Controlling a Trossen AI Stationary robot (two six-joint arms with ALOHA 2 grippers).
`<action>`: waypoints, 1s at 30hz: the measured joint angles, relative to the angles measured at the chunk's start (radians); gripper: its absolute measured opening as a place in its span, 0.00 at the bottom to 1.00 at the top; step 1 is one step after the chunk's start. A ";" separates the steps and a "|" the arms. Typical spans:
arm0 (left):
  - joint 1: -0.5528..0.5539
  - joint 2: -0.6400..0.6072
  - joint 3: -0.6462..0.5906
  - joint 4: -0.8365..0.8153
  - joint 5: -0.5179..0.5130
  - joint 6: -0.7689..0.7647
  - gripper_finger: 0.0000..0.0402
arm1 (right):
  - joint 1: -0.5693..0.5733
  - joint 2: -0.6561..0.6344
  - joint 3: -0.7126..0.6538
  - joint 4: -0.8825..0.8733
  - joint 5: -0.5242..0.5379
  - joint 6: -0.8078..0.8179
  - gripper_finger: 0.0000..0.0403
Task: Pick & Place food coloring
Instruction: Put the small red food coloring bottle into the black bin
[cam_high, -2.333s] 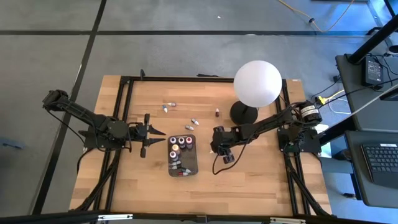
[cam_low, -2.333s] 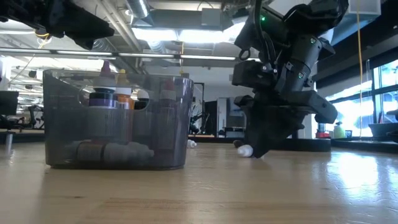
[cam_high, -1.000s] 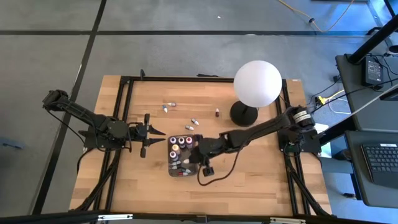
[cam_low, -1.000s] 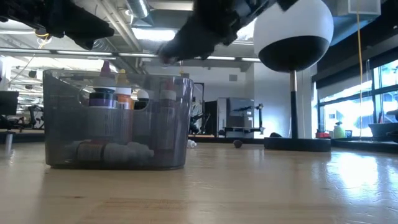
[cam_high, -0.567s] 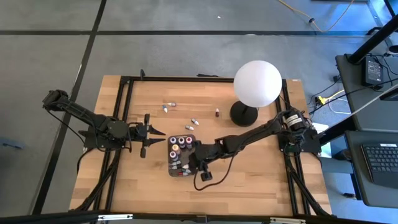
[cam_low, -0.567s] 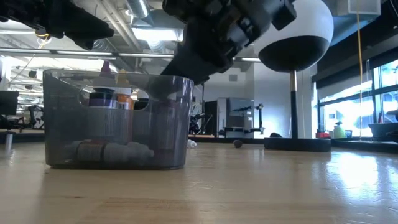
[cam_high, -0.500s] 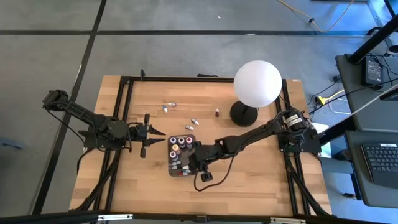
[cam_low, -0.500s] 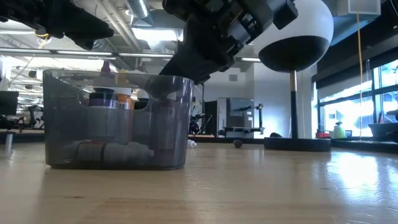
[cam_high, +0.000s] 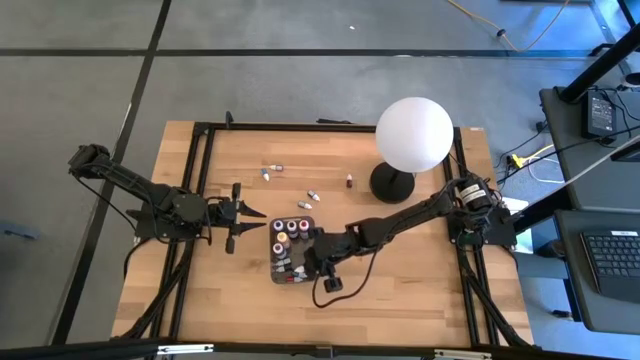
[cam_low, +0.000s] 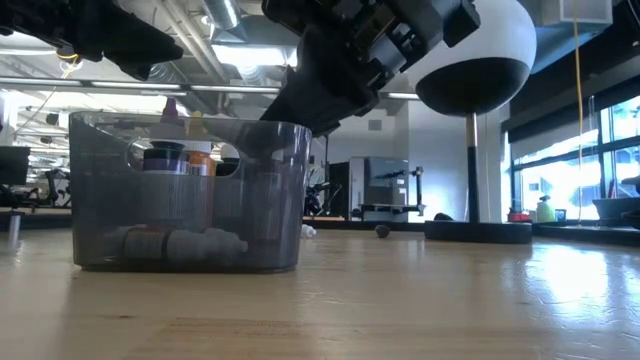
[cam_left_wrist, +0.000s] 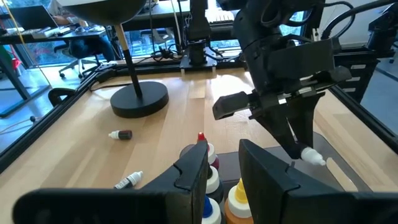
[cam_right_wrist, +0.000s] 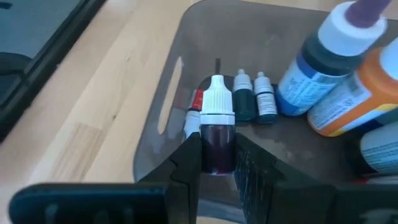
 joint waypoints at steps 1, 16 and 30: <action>0.000 0.000 0.000 0.000 0.000 0.000 0.22 | 0.000 0.000 0.000 0.000 -0.013 0.000 0.21; 0.000 0.000 0.000 0.000 0.000 -0.001 0.22 | 0.000 0.000 0.000 -0.004 -0.048 -0.004 0.35; 0.000 0.000 0.000 -0.005 0.000 -0.001 0.22 | -0.028 -0.225 0.016 -0.527 0.235 0.232 0.35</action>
